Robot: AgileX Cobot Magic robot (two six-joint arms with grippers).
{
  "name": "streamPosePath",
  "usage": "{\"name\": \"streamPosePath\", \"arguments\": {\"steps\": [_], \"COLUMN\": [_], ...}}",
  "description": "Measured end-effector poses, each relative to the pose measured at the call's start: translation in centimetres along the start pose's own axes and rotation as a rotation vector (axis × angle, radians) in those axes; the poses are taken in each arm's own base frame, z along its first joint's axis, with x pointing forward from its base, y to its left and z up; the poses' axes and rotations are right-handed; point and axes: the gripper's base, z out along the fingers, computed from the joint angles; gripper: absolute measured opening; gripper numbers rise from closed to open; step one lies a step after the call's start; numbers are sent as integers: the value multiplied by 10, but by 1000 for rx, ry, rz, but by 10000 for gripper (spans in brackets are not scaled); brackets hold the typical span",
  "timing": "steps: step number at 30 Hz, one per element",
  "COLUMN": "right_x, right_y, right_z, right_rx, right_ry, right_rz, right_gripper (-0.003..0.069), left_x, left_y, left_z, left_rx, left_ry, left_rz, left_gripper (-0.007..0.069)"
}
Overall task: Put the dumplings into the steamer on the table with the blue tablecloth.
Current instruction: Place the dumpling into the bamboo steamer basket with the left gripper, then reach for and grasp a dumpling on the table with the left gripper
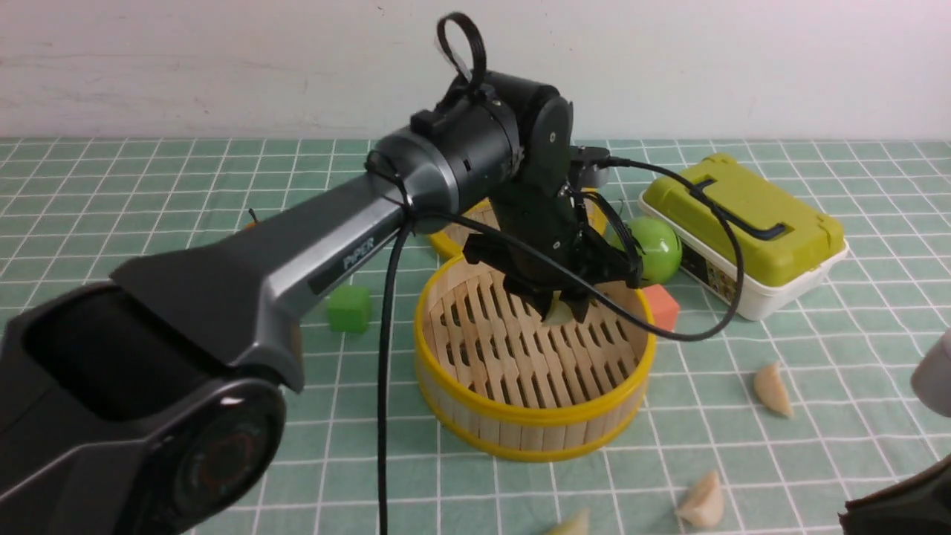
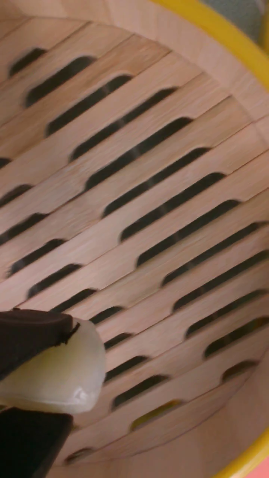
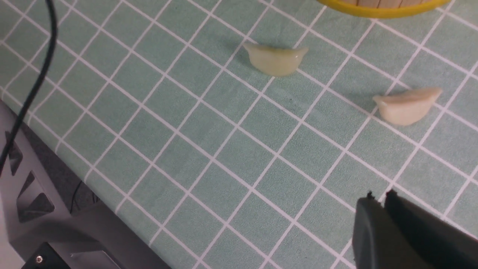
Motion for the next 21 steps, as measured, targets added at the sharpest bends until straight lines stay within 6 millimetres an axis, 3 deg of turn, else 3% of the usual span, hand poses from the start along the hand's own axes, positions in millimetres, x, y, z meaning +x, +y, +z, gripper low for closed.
{"name": "streamPosePath", "arguments": {"steps": [7,12,15,21], "right_x": [3,4,4,4], "right_y": [2,2,2,0], "right_z": [-7,-6,-5,-5], "right_rx": [16,18,19,30], "right_ry": [-27,-24,-24,-20], "right_rz": [-18,-15,-15,-22], "right_gripper": [54,59,62,66], "left_x": [-6,-4,-7,-15], "left_y": [7,9,9,3], "left_z": [25,25,4,-90], "left_rx": [-71,-69,-45,28], "left_ry": [-30,-6,5,-68], "left_rz": [4,-9,-27,1], "left_gripper": [281,445,517,531]}}
